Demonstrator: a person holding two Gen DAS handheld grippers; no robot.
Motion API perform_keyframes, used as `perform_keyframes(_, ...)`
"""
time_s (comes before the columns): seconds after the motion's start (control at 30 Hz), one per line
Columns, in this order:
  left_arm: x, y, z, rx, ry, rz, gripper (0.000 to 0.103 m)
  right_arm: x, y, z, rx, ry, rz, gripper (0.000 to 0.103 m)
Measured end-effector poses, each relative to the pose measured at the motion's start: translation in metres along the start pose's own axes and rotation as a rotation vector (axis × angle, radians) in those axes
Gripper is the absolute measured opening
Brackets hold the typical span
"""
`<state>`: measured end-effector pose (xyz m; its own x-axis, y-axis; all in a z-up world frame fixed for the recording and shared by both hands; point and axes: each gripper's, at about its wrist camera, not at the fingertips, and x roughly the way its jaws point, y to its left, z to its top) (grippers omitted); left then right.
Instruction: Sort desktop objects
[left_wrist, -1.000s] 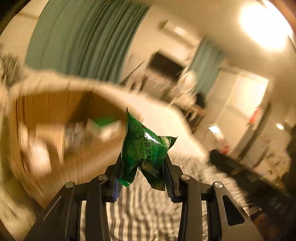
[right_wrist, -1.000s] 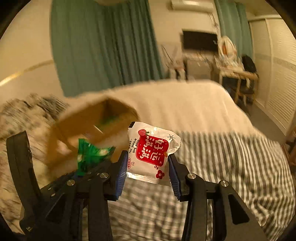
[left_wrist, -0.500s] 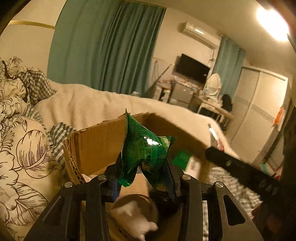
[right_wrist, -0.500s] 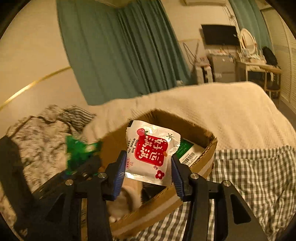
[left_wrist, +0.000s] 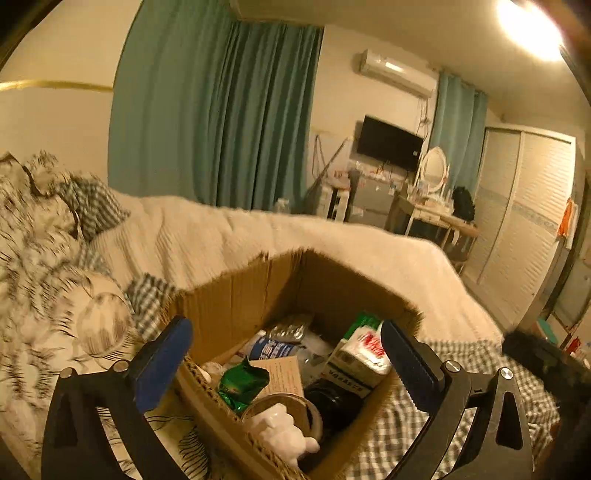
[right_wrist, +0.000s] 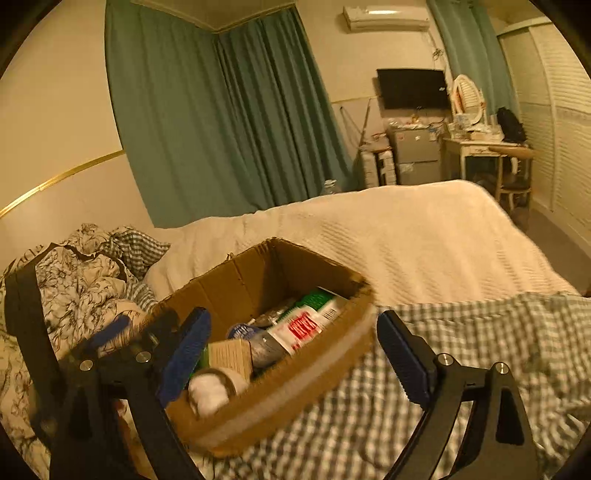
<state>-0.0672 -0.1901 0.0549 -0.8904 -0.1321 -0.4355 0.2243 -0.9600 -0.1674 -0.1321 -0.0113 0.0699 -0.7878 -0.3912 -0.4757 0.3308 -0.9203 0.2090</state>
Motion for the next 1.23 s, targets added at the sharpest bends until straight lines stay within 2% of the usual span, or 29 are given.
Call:
perform_keyframes(0.17, -0.042, -0.01, 0.001, 0.044, -0.014, -0.049, 0.103, -0.053, -0.009, -0.016, -0.055, 0.009, -0.141, 0.1)
perform_keyframes(0.27, -0.048, -0.016, -0.012, 0.038, 0.002, -0.025, 0.103, -0.07, -0.02, -0.032, -0.04, -0.012, -0.22, 0.103)
perform_keyframes(0.4, -0.038, -0.022, -0.041, 0.029, -0.023, 0.015, 0.103, -0.064, -0.032, -0.056, -0.015, -0.005, -0.273, 0.103)
perform_keyframes(0.53, -0.008, -0.028, -0.063, 0.021, 0.085, -0.061, 0.103, -0.043, -0.049, -0.078, 0.013, 0.027, -0.324, 0.103)
perform_keyframes(0.67, 0.018, -0.03, -0.072, -0.011, 0.13, -0.064, 0.103, -0.024, -0.064, -0.078, 0.048, 0.048, -0.324, 0.103)
perform_keyframes(0.73, 0.02, -0.036, -0.074, 0.035, 0.088, -0.017, 0.103, -0.015, -0.066, -0.074, 0.044, 0.047, -0.324, 0.103)
perform_keyframes(0.8, 0.025, -0.04, -0.074, 0.059, 0.085, -0.008, 0.103, -0.007, -0.065, -0.073, 0.022, 0.049, -0.329, 0.103)
perform_keyframes(1.1, 0.025, -0.039, -0.072, 0.04, 0.077, 0.019, 0.103, 0.004, -0.061, -0.074, 0.028, 0.039, -0.305, 0.103)
perform_keyframes(1.23, 0.015, -0.04, -0.07, 0.026, 0.072, -0.06, 0.103, -0.004, -0.058, -0.077, 0.03, 0.045, -0.291, 0.103)
